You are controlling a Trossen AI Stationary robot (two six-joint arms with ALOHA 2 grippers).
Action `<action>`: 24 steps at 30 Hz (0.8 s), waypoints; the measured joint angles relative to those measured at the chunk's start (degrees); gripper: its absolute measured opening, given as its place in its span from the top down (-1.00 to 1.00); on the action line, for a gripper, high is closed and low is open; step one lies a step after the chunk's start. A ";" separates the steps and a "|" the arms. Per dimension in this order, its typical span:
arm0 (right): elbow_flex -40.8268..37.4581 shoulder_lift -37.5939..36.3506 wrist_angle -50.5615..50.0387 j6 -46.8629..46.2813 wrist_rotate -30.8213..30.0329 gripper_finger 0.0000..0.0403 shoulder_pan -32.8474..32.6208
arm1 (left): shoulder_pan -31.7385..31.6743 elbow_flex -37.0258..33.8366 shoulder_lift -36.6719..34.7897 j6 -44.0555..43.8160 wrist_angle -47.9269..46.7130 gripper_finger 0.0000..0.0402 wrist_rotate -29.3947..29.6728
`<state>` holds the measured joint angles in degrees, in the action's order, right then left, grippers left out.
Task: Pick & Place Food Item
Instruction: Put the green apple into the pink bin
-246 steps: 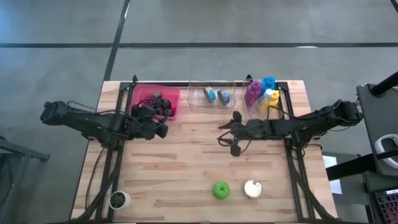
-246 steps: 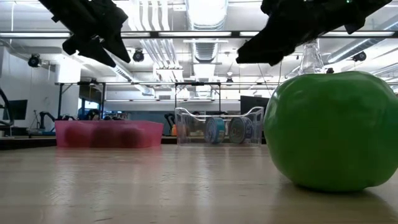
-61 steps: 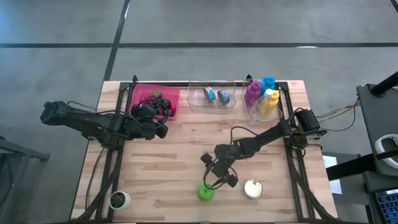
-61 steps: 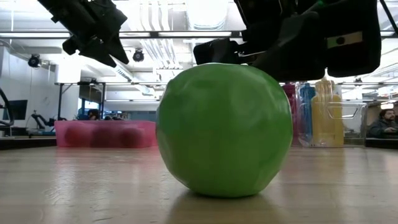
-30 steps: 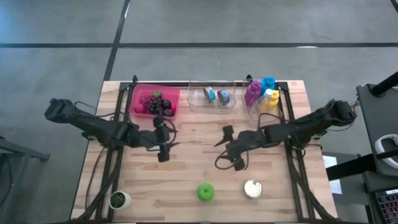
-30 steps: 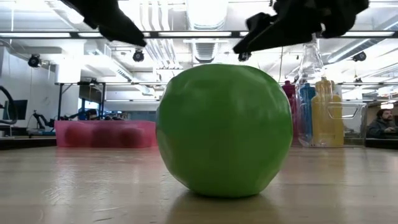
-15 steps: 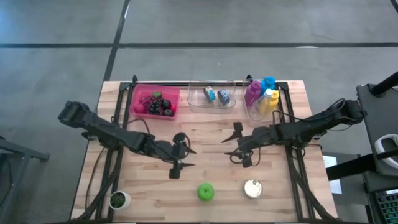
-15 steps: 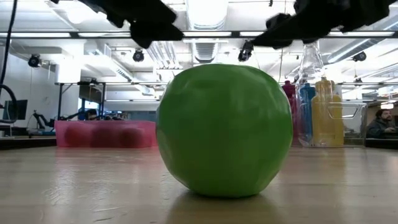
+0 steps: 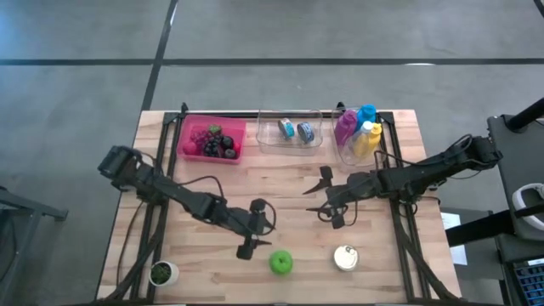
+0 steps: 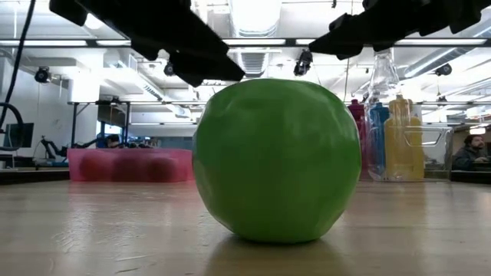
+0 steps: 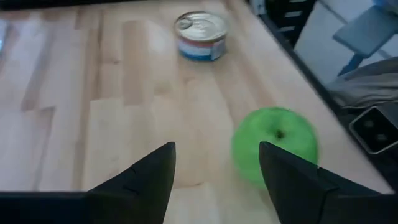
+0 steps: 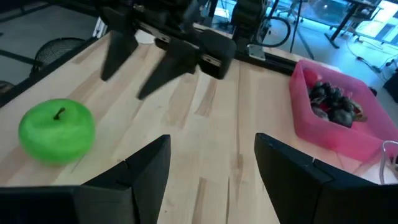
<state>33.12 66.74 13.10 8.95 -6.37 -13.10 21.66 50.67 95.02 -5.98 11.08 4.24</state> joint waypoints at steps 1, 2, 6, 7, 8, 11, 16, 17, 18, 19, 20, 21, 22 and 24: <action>-0.03 0.00 0.00 0.00 0.03 -0.13 0.00 | 0.38 0.05 0.26 0.02 0.68 -0.17 -0.03; -0.07 -0.02 -0.02 0.00 0.14 -0.13 0.00 | 0.67 0.03 0.53 0.02 1.13 -0.17 -0.03; -0.25 0.02 0.01 -2.31 0.22 -0.13 0.00 | 1.44 -0.10 1.76 0.00 4.42 -0.17 0.02; -0.34 0.02 0.07 -2.58 0.22 -0.13 0.00 | 1.61 -0.10 2.11 -0.01 5.58 -0.17 0.01; -0.43 0.02 -0.07 -2.59 0.22 -0.13 0.00 | 1.93 -0.06 2.36 0.00 6.33 -0.16 -0.01; -0.46 0.02 -0.13 -2.56 0.28 -0.13 0.00 | 2.43 0.13 3.35 0.00 8.59 -0.14 -0.03; -0.59 0.02 -0.35 -2.58 0.33 -0.13 0.00 | 2.74 -0.02 6.24 0.02 14.58 -0.12 0.00; -0.59 0.02 -0.33 -2.58 0.35 -0.13 0.00 | 2.74 0.11 6.99 0.02 15.11 -0.12 -0.01; -0.59 0.02 -0.30 -2.58 0.33 -0.13 0.00 | 2.79 0.34 7.59 0.00 15.07 -0.12 -0.03; -0.59 0.01 -0.31 -2.58 0.35 -0.13 0.00 | 2.79 0.48 8.20 0.00 14.98 -0.12 -0.01; -0.59 0.00 -0.31 -2.58 0.35 -0.13 0.00 | 2.79 0.81 8.80 -0.02 14.84 -0.12 -0.01; -0.59 0.01 -0.31 -2.58 0.35 -0.13 0.00 | 2.79 1.20 9.43 -0.02 14.89 -0.12 -0.02; -0.59 0.02 -0.28 -2.58 0.35 -0.13 0.00 | 2.79 1.58 10.01 -0.02 15.00 -0.12 -0.10; -0.59 0.02 -0.07 -2.58 0.34 -0.13 0.00 | 2.81 2.70 11.37 -0.02 15.02 -0.12 -1.13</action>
<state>32.53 66.76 13.04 6.37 -6.03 -13.10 24.47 53.37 106.39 -6.00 26.10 3.10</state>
